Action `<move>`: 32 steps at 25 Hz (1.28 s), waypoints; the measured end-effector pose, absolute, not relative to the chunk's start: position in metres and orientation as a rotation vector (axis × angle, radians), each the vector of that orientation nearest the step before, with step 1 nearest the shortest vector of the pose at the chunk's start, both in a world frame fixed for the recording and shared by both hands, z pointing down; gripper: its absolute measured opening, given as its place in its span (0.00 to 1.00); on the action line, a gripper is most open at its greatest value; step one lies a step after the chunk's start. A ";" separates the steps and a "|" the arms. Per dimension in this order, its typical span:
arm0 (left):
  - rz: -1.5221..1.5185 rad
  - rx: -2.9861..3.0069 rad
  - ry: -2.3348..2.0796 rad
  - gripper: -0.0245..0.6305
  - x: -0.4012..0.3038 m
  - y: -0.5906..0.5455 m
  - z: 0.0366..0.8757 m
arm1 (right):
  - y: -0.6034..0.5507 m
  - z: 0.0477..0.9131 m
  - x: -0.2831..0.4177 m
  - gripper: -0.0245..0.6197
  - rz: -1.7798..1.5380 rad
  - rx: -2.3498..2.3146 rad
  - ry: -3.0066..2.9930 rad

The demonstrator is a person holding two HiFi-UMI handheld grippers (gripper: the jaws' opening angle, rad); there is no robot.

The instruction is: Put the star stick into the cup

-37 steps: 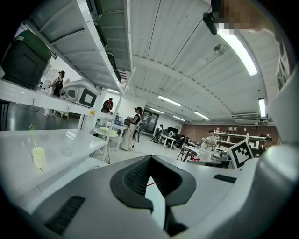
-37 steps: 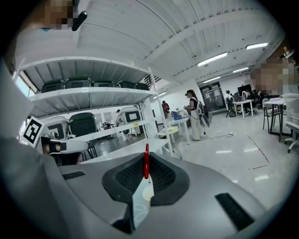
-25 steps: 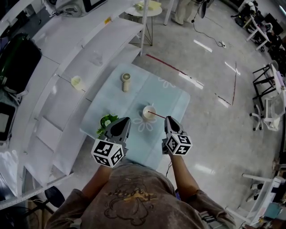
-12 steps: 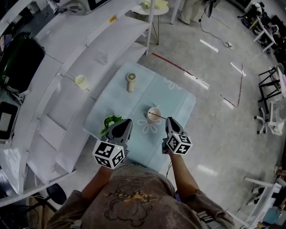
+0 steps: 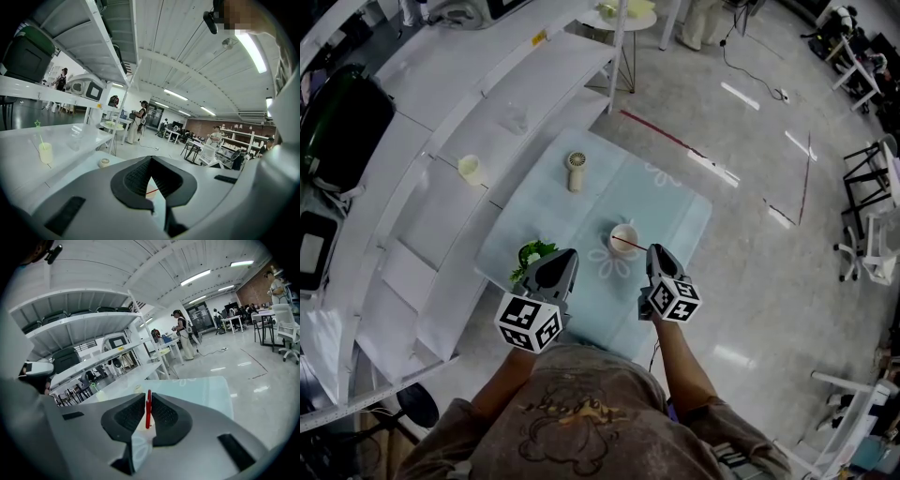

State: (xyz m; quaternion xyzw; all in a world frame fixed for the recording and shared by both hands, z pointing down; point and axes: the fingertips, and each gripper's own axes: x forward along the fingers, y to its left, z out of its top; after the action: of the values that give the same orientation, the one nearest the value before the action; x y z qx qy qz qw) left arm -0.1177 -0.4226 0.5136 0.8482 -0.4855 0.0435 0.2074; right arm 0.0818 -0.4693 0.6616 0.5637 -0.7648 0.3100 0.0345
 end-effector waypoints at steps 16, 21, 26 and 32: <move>0.056 2.450 -1.224 0.07 -0.072 -0.422 0.499 | -0.451 0.605 0.128 0.17 0.842 1.852 -2.395; 0.033 2.485 -1.165 0.07 -0.051 -0.423 0.491 | -0.436 0.568 0.147 0.18 0.718 1.863 -2.418; 0.010 2.532 -1.111 0.07 -0.028 -0.424 0.480 | -0.413 0.529 0.166 0.18 0.574 1.859 -2.447; 0.001 2.579 -1.055 0.07 -0.009 -0.422 0.466 | -0.382 0.490 0.184 0.17 0.409 1.899 -2.416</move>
State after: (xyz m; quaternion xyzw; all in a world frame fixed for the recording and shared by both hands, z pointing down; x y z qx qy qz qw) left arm -0.0092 -0.4217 0.4663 0.9110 -0.3727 0.0005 0.1767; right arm 0.1842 -0.3824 0.4901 0.6125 -0.7791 0.1320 0.0206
